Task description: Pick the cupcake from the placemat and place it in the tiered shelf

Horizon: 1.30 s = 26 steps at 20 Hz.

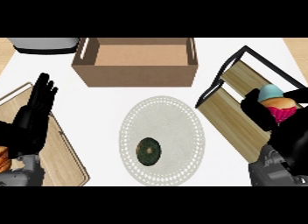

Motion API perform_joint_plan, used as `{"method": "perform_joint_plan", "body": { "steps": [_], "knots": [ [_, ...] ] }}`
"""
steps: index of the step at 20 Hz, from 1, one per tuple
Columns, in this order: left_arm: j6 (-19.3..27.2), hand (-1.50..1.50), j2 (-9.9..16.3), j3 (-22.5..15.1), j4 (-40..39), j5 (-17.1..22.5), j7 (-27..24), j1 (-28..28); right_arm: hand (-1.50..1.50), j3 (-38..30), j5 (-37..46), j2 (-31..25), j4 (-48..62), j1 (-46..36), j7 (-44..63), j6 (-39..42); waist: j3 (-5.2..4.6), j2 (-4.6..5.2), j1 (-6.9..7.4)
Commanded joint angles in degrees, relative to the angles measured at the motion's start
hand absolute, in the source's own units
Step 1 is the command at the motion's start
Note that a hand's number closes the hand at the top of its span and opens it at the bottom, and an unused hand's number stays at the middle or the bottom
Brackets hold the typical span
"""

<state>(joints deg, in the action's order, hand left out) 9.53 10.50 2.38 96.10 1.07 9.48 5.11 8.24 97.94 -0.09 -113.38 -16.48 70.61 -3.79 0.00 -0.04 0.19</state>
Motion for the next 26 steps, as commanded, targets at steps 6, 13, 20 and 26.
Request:
{"method": "perform_joint_plan", "body": {
  "steps": [6,13,20,26],
  "knots": [
    [0.9,0.00,-0.2,-0.2,1.1,-1.4,2.1,1.8,1.50,-7.0,-3.3,0.1,7.3,-3.9,6.9,-4.8,0.02,0.17,0.27],
    [0.3,0.00,-0.8,0.9,-2.2,-0.6,-1.6,0.8,-1.50,-13.6,-10.2,0.1,8.1,-0.1,4.5,-17.8,0.07,0.36,-0.04],
    [0.8,0.00,-1.5,-1.5,3.5,-2.0,2.6,-1.1,-1.50,-11.7,-15.2,0.1,10.6,-1.9,3.5,-20.7,0.06,0.01,0.55],
    [-1.2,0.00,-1.4,0.0,0.2,-0.6,-1.8,-2.0,-1.50,-12.6,-14.7,0.1,6.3,-0.6,-2.8,-26.3,0.00,-0.01,0.18]
  ]
}}
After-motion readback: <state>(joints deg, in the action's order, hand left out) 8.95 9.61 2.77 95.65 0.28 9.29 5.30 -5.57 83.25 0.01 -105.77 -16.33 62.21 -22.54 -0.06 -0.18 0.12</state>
